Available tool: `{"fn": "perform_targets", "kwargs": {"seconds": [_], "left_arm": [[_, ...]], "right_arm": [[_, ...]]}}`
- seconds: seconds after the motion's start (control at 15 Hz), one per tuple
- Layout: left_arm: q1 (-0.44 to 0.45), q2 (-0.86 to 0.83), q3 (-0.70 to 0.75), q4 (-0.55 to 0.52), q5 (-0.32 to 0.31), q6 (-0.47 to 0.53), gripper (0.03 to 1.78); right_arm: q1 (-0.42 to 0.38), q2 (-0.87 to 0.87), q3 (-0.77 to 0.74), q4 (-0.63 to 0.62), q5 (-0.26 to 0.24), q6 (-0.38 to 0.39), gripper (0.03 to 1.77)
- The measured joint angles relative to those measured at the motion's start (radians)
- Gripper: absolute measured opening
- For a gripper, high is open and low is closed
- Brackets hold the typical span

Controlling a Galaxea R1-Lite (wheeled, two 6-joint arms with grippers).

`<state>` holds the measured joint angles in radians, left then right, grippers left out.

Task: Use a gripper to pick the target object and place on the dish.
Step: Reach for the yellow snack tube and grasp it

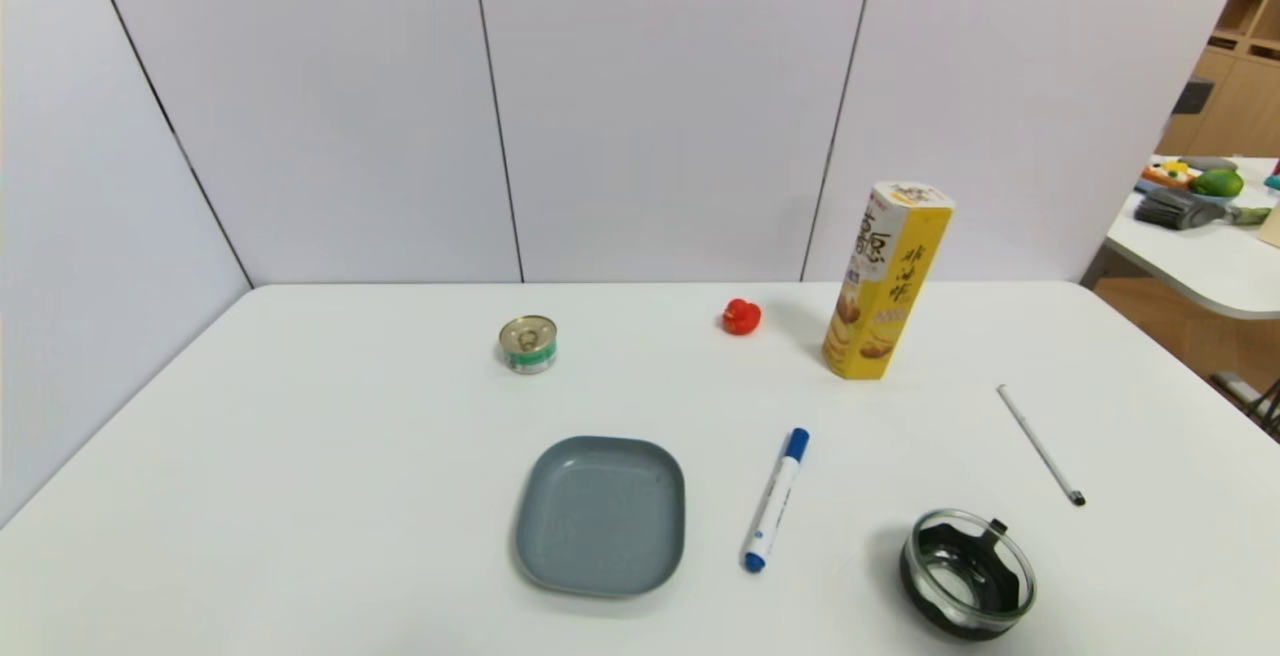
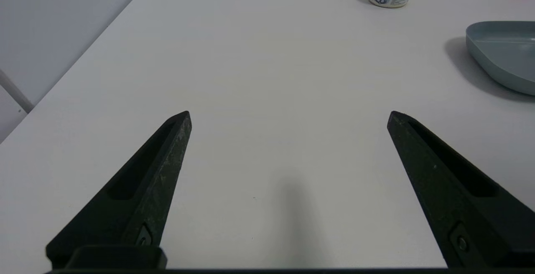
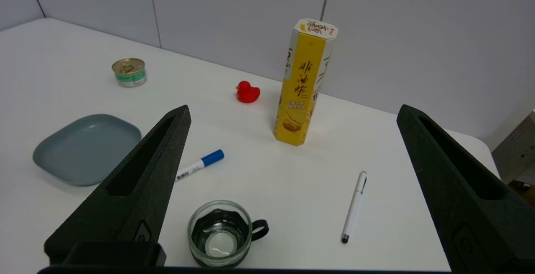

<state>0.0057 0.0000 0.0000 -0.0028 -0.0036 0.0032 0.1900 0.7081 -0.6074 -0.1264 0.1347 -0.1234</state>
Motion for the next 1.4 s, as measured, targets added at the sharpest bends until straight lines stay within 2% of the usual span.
{"fn": "perform_targets", "kwargs": {"seconds": [0.2, 0.53, 0.8, 1.4], "left_arm": [[0.000, 0.000, 0.000, 0.000, 0.000, 0.000, 1.69], [0.000, 0.000, 0.000, 0.000, 0.001, 0.000, 1.69], [0.000, 0.000, 0.000, 0.000, 0.000, 0.000, 1.69], [0.000, 0.000, 0.000, 0.000, 0.000, 0.000, 1.69]], "right_arm": [[0.024, 0.161, -0.090, -0.021, 0.000, -0.001, 1.71], [0.046, 0.460, -0.176, -0.182, 0.000, -0.019, 1.71], [0.037, 0.663, -0.233, -0.217, -0.003, -0.020, 1.71], [0.000, 0.864, -0.288, -0.222, -0.010, 0.000, 1.71]]}}
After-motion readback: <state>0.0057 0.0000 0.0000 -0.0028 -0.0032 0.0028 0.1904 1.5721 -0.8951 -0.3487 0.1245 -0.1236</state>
